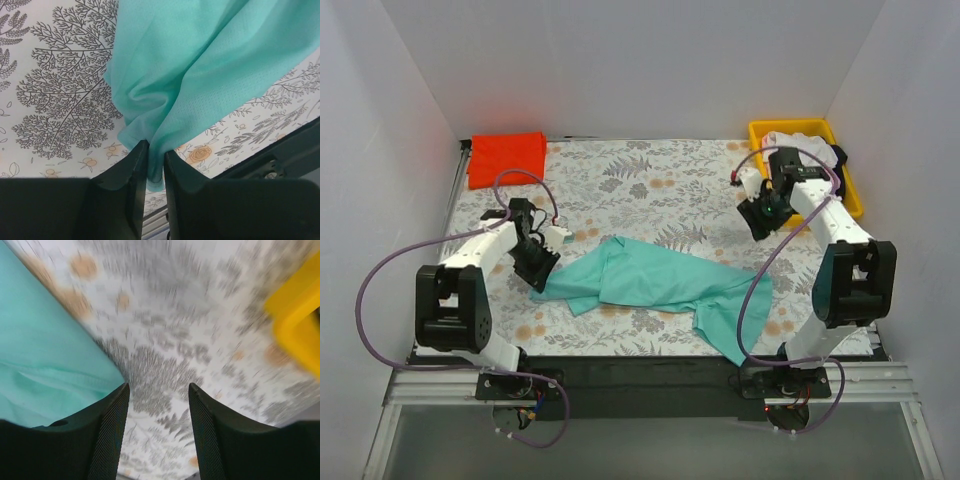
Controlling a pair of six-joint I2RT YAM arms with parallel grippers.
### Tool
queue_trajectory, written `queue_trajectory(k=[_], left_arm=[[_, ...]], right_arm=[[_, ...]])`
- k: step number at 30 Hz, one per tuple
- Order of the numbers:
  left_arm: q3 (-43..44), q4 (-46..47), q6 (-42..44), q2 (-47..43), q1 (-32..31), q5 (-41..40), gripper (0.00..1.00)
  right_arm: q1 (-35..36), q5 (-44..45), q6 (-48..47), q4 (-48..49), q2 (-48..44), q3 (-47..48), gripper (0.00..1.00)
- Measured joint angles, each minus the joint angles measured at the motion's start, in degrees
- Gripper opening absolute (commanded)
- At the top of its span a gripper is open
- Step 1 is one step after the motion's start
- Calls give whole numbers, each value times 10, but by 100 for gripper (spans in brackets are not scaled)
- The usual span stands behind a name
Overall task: Fold and stack the t-shirts
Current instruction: Flatten the tshirt out
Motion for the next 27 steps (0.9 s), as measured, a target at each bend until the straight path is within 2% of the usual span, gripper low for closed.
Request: queue_trajectory(k=[1,4,6,7,9,12,14,16,19,23,27], left_arm=[[-7,9,-3,-1,0,-5,19],[-41,59,-5,-28,1,-10,42],[-61,74,-8,-69,3,-3,53],[-61,78,-10,-90,6,9,54],[-45,75,-16,-117,16,41,58],[30,52,-28,-82,67,117,59],[91,32,-35,-21,120,172,66],[137,11,-45,45,167,217,68],[156,-8,-60,109,210,249,68],[148,-40,-75,123,214,271,68],[148,-47,-80,120,210,285,68]], right_arm=[[9,-17,2,0,3,38,52],[56,-96,12,6,2,120,47],[99,-156,19,9,0,139,42],[124,-183,24,10,-1,140,38],[189,-221,40,13,5,140,38],[279,-240,65,40,17,134,37],[342,-232,79,68,25,126,36],[403,-204,89,99,31,116,37],[490,-149,102,135,49,110,37],[585,-84,126,163,115,126,39],[622,-42,146,171,192,152,45]])
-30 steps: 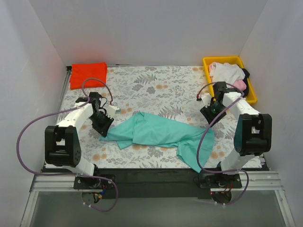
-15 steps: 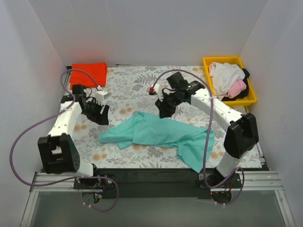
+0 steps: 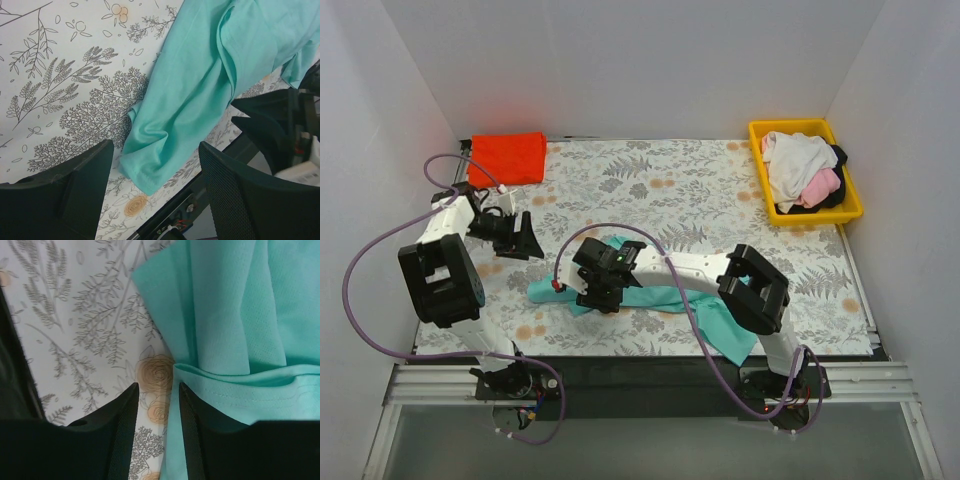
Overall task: Fold and stack the t-shirts
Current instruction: Flatten the tshirt out
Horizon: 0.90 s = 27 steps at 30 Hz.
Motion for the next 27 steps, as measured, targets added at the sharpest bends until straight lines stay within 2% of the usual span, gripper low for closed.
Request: queue_trajectory(k=[2,4,8,9,11,12,22,27], left_arm=[[0,0,-2,-2,0,1,68],[0,0,-3,-4,0,1,68],[0,1,-4,-6,0,1,68],[0,2,-4,-6,0,1,68],[0,3,-5,-6,0,1,68],[-1,3,-5,-6,0,1,68],[-7,4,2,-13,0,-7,68],[-13,2,21,-13,-6,-33,66]], right_arm=[[1,18,10,1,24,5,50],[-1,35,17,1,38,7,49],[-4,59,30,1,51,15,42],[-4,64,33,2,54,18,28],[-4,73,36,8,61,24,13],[-4,76,38,11,65,26,2],[-8,80,42,19,45,10,1],[-47,27,42,10,-34,5,1]])
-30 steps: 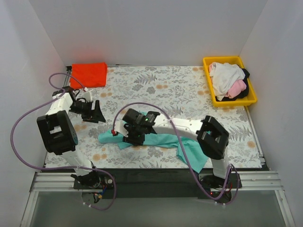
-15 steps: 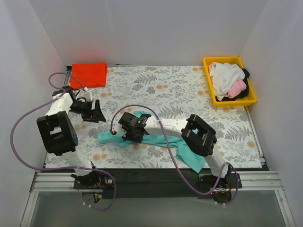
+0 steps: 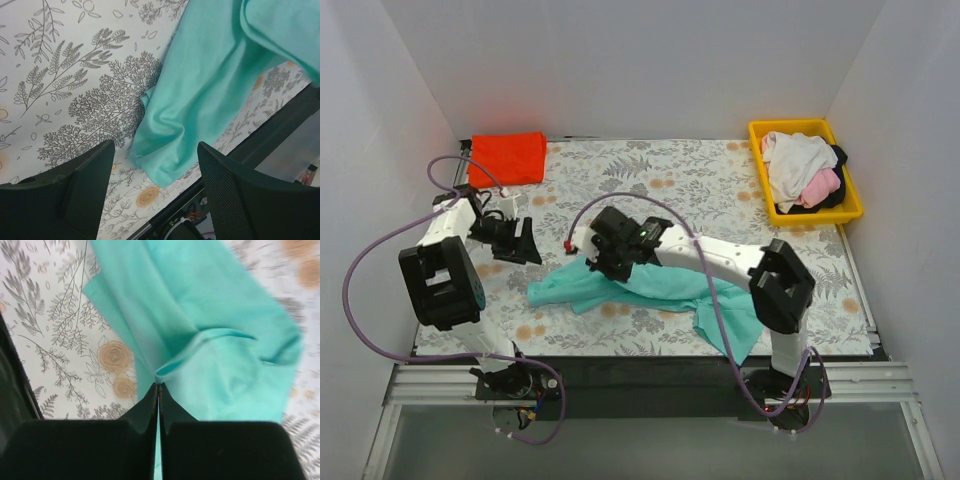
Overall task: Fold and stack the t-shirts
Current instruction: Flatten the tshirt out
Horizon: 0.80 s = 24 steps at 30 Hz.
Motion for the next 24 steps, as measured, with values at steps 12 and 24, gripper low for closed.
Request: queue_trajectory(k=[12,24], left_arm=[[-77,37,19,-1,-87,-129,65],[-116,74,-5,-15,-137,-179,66]], right_arm=[[-186,-69,-20,-1,-179,-142,1],[-258,-183,21,-30,-63,-150,17]])
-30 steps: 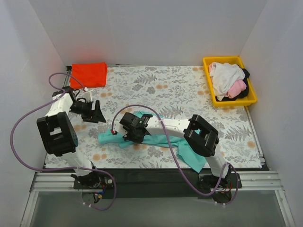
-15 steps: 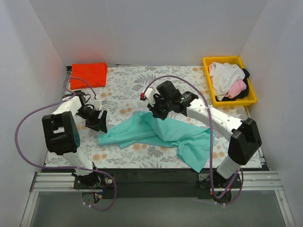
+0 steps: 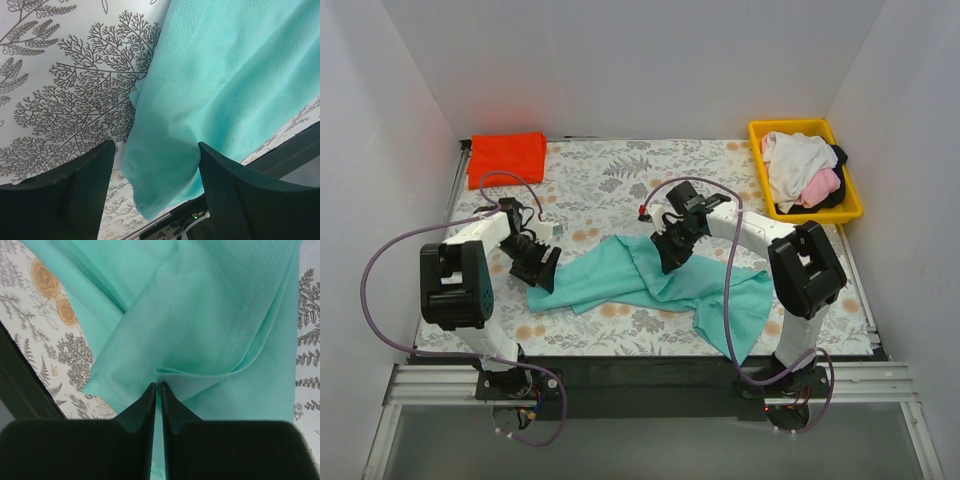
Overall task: Fold and stack the t-shirts
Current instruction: Flatten the tshirt out
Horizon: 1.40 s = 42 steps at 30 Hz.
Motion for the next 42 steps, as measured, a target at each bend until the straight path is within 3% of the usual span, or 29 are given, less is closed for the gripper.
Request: queue_trajectory(k=[3,5,6,9,17,30,32,36,38,41,42], left_arm=[[0,1,-1,-11,0,-3,66],[0,2,-2,-16,0,-4,66],[0,2,-4,-17,0,-4,66],[0,2,-5,-17,0,-4,66],[0,1,-4,-19,0,-9,66],[0,1,-4,-35,0,-15,66],[0,1,-4,-35,0,-15,66],[0,0,-5,-35,0,-15,67],[0,0,-5,-35,0,-15,68],[0,0,-6,-35,0,-15,68],[0,0,-6,-35,0,-16,68]], right_arm=[[-24,-48,27,0,16,9,35],[-43,-68,45,0,21,11,41],[-51,-71,51,0,21,12,51],[-66,-72,65,-1,21,13,54],[-61,-68,78,-5,25,13,58],[-64,7,87,-38,12,0,50],[-64,8,90,-38,11,0,53],[-67,-7,101,-43,16,2,77],[-69,-23,107,-43,25,8,79],[-75,-43,114,-44,46,19,72],[-78,-49,117,-44,53,21,60]])
